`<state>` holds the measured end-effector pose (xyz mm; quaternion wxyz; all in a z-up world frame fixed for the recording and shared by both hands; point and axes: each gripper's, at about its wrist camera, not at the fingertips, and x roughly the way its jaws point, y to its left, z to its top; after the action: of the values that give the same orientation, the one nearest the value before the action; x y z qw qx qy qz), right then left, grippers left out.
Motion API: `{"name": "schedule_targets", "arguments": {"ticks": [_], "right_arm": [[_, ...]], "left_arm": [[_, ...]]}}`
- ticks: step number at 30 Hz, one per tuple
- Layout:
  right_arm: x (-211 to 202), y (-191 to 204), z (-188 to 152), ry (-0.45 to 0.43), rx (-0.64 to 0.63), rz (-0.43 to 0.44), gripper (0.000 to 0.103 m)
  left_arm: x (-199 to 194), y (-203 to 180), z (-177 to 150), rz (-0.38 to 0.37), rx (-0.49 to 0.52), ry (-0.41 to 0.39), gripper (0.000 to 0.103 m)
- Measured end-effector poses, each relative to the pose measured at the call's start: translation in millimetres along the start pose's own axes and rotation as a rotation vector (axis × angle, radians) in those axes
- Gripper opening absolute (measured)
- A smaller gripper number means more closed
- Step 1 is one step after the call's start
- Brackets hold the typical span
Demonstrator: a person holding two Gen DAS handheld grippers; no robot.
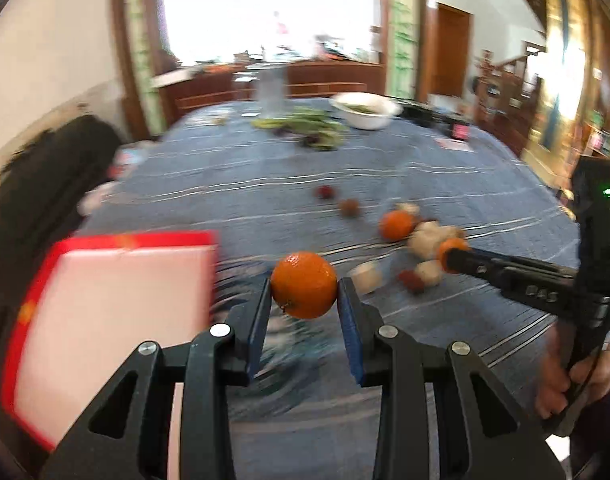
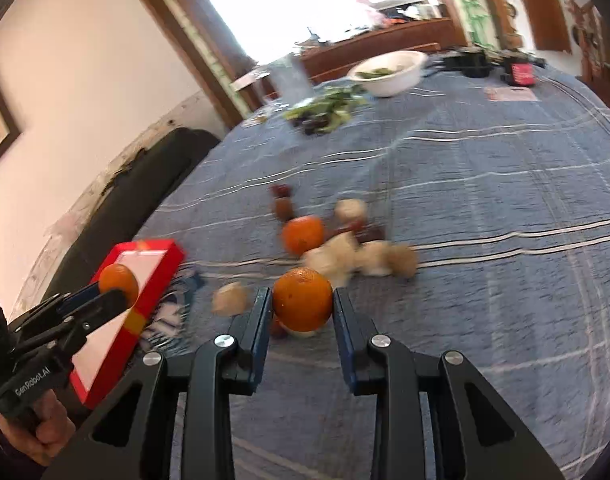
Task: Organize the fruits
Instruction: 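Carry both oranges over the red tray and open both grippers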
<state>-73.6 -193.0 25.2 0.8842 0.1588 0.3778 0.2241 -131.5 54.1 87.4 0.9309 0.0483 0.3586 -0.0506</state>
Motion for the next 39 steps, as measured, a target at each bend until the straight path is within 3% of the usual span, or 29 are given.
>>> {"name": "schedule_targets", "arguments": {"ticks": [3, 7, 11, 17, 22, 28, 31, 34, 39], "right_arm": [[8, 44, -9, 0.023, -0.053, 0.079, 0.029], [23, 116, -18, 0.045, -0.177, 0.180, 0.029], [42, 175, -34, 0.101, -0.250, 0.269, 0.029], [80, 227, -59, 0.208, -0.340, 0.284, 0.029], [104, 239, -73, 0.281, -0.380, 0.233, 0.029], [100, 248, -82, 0.273, -0.455, 0.191, 0.031], [92, 250, -84, 0.277, -0.473, 0.184, 0.033], [80, 250, -84, 0.239, -0.469, 0.190, 0.044], [53, 236, -73, 0.156, -0.442, 0.212, 0.044]], "left_arm": [[-17, 40, -19, 0.130, -0.049, 0.000, 0.036], [-26, 86, -42, 0.238, -0.113, 0.037, 0.036], [-22, 118, -66, 0.304, -0.169, 0.095, 0.036], [-15, 146, -86, 0.344, -0.230, 0.154, 0.036], [-16, 151, -91, 0.351, -0.236, 0.159, 0.037], [-15, 151, -91, 0.409, -0.230, 0.163, 0.038], [-19, 149, -89, 0.458, -0.211, 0.146, 0.045], [-29, 146, -86, 0.490, -0.199, 0.112, 0.052], [-42, 135, -77, 0.532, -0.157, 0.060, 0.057]]}}
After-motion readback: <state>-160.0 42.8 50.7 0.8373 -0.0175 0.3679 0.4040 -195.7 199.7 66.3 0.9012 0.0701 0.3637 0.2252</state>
